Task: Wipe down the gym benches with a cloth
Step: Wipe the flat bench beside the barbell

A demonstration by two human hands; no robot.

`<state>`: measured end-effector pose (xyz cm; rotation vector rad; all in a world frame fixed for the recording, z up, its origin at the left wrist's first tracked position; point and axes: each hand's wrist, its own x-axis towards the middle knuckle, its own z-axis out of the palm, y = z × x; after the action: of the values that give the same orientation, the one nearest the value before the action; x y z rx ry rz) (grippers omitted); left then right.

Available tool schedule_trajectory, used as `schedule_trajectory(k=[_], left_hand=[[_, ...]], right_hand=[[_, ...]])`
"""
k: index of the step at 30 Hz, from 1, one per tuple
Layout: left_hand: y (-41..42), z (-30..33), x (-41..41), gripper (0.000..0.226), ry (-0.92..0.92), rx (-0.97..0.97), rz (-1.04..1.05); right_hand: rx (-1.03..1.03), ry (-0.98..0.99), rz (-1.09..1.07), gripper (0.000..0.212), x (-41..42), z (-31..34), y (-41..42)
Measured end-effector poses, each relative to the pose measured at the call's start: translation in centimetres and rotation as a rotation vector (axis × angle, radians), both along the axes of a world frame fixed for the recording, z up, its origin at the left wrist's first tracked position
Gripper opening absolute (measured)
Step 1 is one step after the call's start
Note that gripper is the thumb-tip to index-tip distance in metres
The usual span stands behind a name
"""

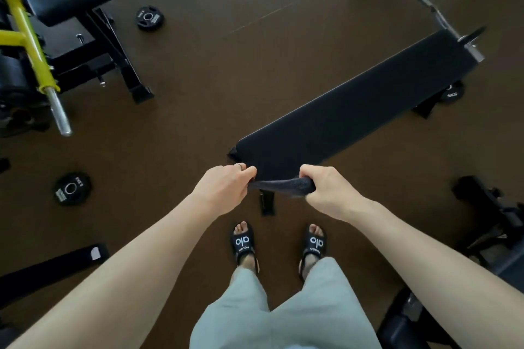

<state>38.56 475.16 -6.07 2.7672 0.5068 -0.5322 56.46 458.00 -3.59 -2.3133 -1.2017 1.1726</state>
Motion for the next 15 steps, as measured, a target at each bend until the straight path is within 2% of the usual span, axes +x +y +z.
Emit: schedule_trajectory(k=[3,6,9,12,15], left_hand=[[0.9,-1.9,2.0,0.036,0.083,-0.01,0.018],[2.2,-4.0,4.8,0.036,0.096,-0.001,0.08],[4.1,-5.6,7.9,0.032,0.032,0.011,0.173],[5.4,-7.0,11.0,0.018,-0.048,0.09,0.302],[5.4,-9.9,12.1,0.024,-0.089,0.129,0.426]], right_hand=[[-0.064,0.05,-0.031,0.025,2.2,-2.6,1.2],[-0.028,0.033,-0.012,0.026,5.4,-4.8,3.2],[0.105,-0.073,0.036,0.03,7.9,-6.2,5.2],[0.294,-0.242,0.109,0.029,9.5,-8.1,6.7],[0.368,-0.337,0.225,0.031,10.1,-11.0,6.7]])
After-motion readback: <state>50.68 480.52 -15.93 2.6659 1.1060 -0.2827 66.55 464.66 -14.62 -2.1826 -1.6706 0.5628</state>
